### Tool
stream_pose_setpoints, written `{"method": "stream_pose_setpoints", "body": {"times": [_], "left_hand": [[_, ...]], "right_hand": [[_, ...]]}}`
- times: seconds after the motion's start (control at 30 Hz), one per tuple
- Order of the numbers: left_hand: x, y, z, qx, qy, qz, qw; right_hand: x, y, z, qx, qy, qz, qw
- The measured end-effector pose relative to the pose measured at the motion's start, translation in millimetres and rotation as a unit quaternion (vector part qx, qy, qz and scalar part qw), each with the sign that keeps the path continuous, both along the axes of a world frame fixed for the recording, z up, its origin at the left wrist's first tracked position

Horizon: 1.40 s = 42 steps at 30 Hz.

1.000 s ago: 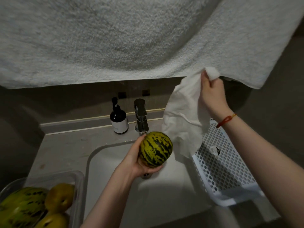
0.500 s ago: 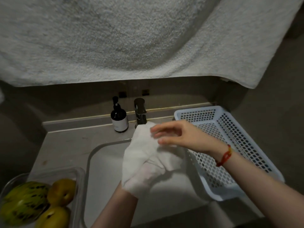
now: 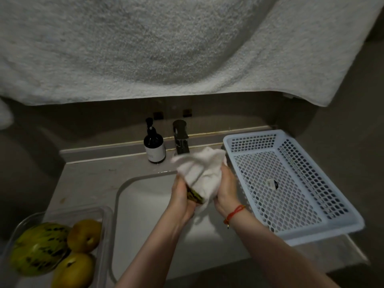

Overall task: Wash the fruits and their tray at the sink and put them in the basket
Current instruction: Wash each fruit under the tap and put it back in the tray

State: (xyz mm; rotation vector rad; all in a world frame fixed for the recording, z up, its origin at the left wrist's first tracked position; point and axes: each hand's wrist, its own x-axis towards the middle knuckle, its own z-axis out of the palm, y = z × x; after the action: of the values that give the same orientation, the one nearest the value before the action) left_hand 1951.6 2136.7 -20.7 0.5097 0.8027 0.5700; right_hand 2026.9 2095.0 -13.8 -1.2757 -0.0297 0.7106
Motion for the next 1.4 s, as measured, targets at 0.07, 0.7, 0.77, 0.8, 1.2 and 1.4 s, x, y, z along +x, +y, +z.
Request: {"method": "stream_pose_setpoints", "body": {"times": [0.07, 0.7, 0.77, 0.8, 1.2, 1.4], "left_hand": [[2, 2, 7, 0.075, 0.0, 0.008, 0.997], [-21, 13, -5, 0.201, 0.013, -0.047, 0.978], [-22, 13, -3, 0.183, 0.009, -0.052, 0.982], [-24, 15, -2, 0.171, 0.002, -0.056, 0.984], [-80, 32, -19, -0.136, -0.1, -0.093, 0.981], [-71, 23, -13, -0.186, -0.182, -0.121, 0.958]], "right_hand": [[-2, 1, -3, 0.045, 0.126, 0.016, 0.991], [5, -7, -16, 0.009, 0.175, 0.113, 0.978], [8, -9, -18, -0.011, 0.162, 0.097, 0.982], [9, -12, -18, -0.006, 0.161, 0.101, 0.982], [42, -40, 13, 0.318, 0.217, 0.145, 0.912], [19, -29, 1, 0.316, 0.24, 0.216, 0.892]]}}
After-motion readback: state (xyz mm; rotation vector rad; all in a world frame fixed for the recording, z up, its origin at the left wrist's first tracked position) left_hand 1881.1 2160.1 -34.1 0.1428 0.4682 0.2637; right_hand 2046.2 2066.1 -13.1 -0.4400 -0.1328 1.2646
